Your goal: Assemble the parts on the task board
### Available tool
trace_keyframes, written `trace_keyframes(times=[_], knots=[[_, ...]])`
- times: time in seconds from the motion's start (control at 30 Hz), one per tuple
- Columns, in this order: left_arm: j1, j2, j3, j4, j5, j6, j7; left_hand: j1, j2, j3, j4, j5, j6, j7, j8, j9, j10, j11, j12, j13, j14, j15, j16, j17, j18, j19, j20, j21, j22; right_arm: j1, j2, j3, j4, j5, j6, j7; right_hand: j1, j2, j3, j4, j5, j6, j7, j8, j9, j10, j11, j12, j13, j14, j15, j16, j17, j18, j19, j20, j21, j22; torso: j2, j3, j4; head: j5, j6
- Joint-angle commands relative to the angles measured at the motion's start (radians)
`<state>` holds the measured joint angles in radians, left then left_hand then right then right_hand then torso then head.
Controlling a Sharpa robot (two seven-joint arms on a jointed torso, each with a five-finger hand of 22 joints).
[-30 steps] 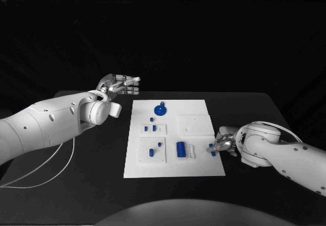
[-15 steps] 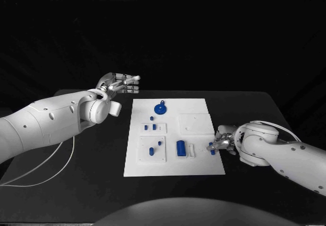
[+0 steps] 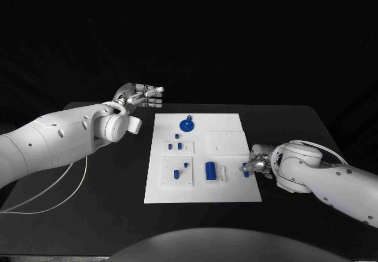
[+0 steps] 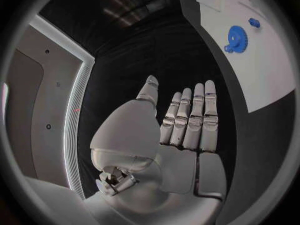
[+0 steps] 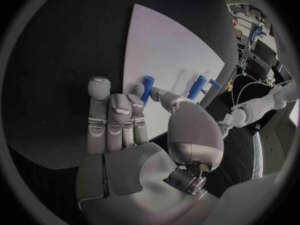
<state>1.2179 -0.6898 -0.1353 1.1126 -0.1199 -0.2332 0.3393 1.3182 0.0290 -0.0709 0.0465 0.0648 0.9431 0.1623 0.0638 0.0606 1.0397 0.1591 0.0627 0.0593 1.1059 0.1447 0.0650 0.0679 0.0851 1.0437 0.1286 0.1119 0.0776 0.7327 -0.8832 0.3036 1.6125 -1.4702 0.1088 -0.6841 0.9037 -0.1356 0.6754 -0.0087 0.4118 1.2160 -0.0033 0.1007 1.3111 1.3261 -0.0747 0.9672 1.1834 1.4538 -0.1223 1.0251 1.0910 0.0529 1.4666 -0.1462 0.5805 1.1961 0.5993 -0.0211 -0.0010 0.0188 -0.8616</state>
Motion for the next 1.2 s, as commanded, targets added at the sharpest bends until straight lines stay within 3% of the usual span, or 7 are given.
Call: trace_keyframes(times=[0.03,0.67,0.83,1.1,1.2], knots=[[-0.001,0.001,0.001,0.003,-0.008,0.015,0.004,-0.005,0.0,0.001,0.003,-0.005,-0.005,-0.001,-0.002,-0.001,-0.008,0.001,-0.002,-0.001,-0.009,0.001,-0.003,0.001,0.008,-0.004,0.006,0.002,-0.001,-0.036,0.018,-0.031,-0.011,0.089,0.039,0.021,0.004,0.02,0.146,-0.144,0.012,-0.064,0.001,-0.034,0.009,-0.008,-0.001,-0.002,0.001,0.001,-0.003,-0.004,0.0,0.003,0.045,-0.001,-0.001,0.002,0.0,-0.0007,-0.0002,0.004,0.0],[-0.001,-0.001,0.001,0.004,-0.008,0.016,0.003,-0.004,0.001,0.0,0.001,-0.005,-0.005,0.0,-0.002,-0.001,-0.007,0.001,-0.002,-0.001,-0.009,0.001,-0.003,0.001,0.008,-0.003,0.006,0.002,-0.001,-0.035,0.022,-0.027,0.021,0.202,-0.057,0.038,0.005,0.025,0.152,-0.16,0.063,-0.057,0.004,-0.035,0.012,-0.008,-0.001,-0.007,-0.002,0.0,-0.004,-0.01,-0.005,0.005,0.045,-0.001,0.002,0.008,0.001,0.0007,-0.0004,0.01,-0.001],[-0.001,-0.002,0.001,0.004,-0.008,0.017,0.002,-0.004,0.001,0.0,0.001,-0.005,-0.005,0.0,-0.002,-0.001,-0.007,0.001,-0.002,-0.001,-0.009,0.001,-0.003,0.001,0.008,-0.003,0.006,0.002,-0.001,-0.035,0.022,-0.015,0.041,0.217,-0.07,0.043,0.007,0.025,0.15,-0.161,0.067,-0.057,0.004,-0.035,0.012,-0.008,-0.001,-0.009,-0.003,0.0,-0.004,-0.012,-0.006,0.005,0.045,-0.001,-0.001,0.008,0.0,0.0003,-0.0001,0.011,-0.001],[-0.001,0.0,0.001,0.003,-0.011,0.02,-0.001,0.0,0.002,0.001,-0.003,-0.004,0.017,-0.005,0.001,0.001,-0.008,0.0,-0.002,-0.001,-0.008,0.001,-0.003,0.001,0.008,-0.004,0.006,0.002,-0.001,-0.035,0.012,0.02,0.084,0.231,-0.078,0.046,0.016,0.024,0.14,-0.159,0.076,-0.056,0.005,-0.035,0.009,-0.009,-0.001,-0.011,-0.005,0.0,-0.004,-0.013,-0.008,0.005,0.045,-0.002,-0.001,0.009,0.0,-0.0006,-0.0004,0.009,0.0],[-0.001,0.0,0.001,0.003,-0.012,0.02,-0.002,-0.001,0.001,-0.001,-0.003,-0.004,0.008,-0.002,-0.002,0.0,-0.007,0.0,-0.002,-0.001,-0.009,0.001,-0.003,0.001,0.008,-0.004,0.006,0.002,-0.001,-0.035,0.012,0.024,0.094,0.235,-0.076,0.046,0.018,0.023,0.141,-0.158,0.077,-0.055,0.005,-0.035,0.008,-0.008,-0.001,-0.01,-0.005,0.0,-0.004,-0.013,-0.008,0.005,0.045,-0.002,-0.001,0.009,0.0,-0.0002,-0.0006,0.009,0.0]])
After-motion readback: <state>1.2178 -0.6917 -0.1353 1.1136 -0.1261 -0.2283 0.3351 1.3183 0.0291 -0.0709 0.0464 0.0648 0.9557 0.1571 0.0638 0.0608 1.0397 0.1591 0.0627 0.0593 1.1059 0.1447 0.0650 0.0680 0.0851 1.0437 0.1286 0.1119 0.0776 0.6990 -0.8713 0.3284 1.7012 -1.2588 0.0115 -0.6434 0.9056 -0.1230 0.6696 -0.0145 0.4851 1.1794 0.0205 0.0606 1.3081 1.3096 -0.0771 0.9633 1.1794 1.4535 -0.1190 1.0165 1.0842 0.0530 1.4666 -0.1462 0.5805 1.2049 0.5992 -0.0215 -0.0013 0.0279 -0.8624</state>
